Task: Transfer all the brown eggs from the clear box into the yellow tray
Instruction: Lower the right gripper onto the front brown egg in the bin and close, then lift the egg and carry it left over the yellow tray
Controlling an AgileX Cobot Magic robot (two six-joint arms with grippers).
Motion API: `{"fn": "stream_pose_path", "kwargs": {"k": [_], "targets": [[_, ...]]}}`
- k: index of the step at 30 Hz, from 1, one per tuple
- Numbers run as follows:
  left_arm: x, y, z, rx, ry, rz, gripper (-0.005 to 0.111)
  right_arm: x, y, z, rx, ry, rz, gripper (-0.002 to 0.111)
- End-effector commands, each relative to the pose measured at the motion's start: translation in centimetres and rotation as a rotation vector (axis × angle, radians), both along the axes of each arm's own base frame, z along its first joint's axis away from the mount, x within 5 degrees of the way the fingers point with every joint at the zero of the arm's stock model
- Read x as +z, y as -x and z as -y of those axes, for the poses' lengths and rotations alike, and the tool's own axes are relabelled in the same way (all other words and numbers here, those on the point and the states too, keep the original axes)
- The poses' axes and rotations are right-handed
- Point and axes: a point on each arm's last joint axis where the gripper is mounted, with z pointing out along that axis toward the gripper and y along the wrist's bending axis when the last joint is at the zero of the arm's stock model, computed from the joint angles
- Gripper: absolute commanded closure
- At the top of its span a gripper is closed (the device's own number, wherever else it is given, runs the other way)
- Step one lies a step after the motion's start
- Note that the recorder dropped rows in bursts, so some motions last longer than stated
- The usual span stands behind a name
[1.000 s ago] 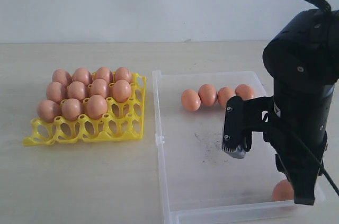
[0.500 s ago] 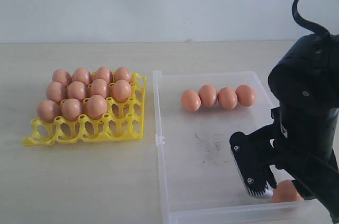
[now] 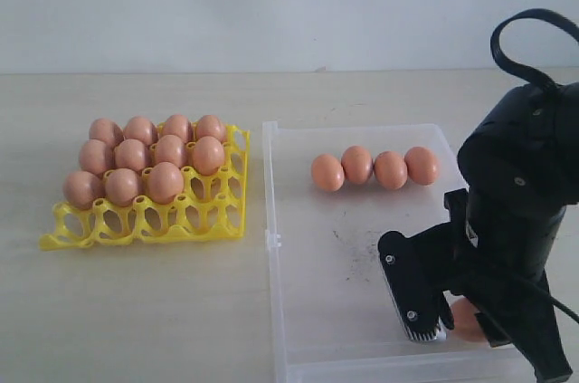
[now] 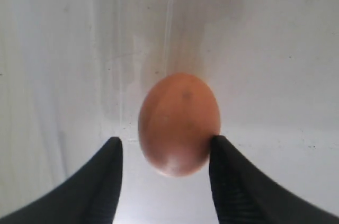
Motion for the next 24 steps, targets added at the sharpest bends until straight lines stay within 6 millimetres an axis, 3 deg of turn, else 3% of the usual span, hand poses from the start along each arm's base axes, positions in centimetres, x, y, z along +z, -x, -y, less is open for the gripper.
{"fn": "stream_pose_path", "kwargs": {"k": [1, 12, 17, 18, 20, 23, 24], "targets": [[0.2, 0.0, 0.0, -0.003, 0.002, 0.006, 0.103, -0.8, -0.1, -0.3, 0.003, -0.012, -0.014, 0.065], [0.2, 0.0, 0.0, -0.003, 0.0, 0.006, 0.103, -4.0, -0.5, -0.7, -0.083, 0.019, -0.063, 0.065], [0.2, 0.0, 0.0, -0.003, 0.0, 0.006, 0.103, -4.6, -0.8, -0.9, -0.222, -0.001, -0.033, 0.065], [0.2, 0.0, 0.0, -0.003, 0.0, 0.006, 0.103, -4.6, -0.8, -1.0, -0.257, -0.007, -0.023, 0.07], [0.2, 0.0, 0.0, -0.003, 0.0, 0.006, 0.103, -4.5, -0.9, -0.9, -0.289, -0.007, -0.01, 0.108], [0.2, 0.0, 0.0, -0.003, 0.0, 0.006, 0.103, -3.2, -2.3, -1.3, -0.449, -0.014, 0.097, 0.109], [0.2, 0.0, 0.0, -0.003, 0.0, 0.006, 0.103, -1.9, -3.1, -2.0, -0.51, -0.066, 0.141, 0.109]]}}
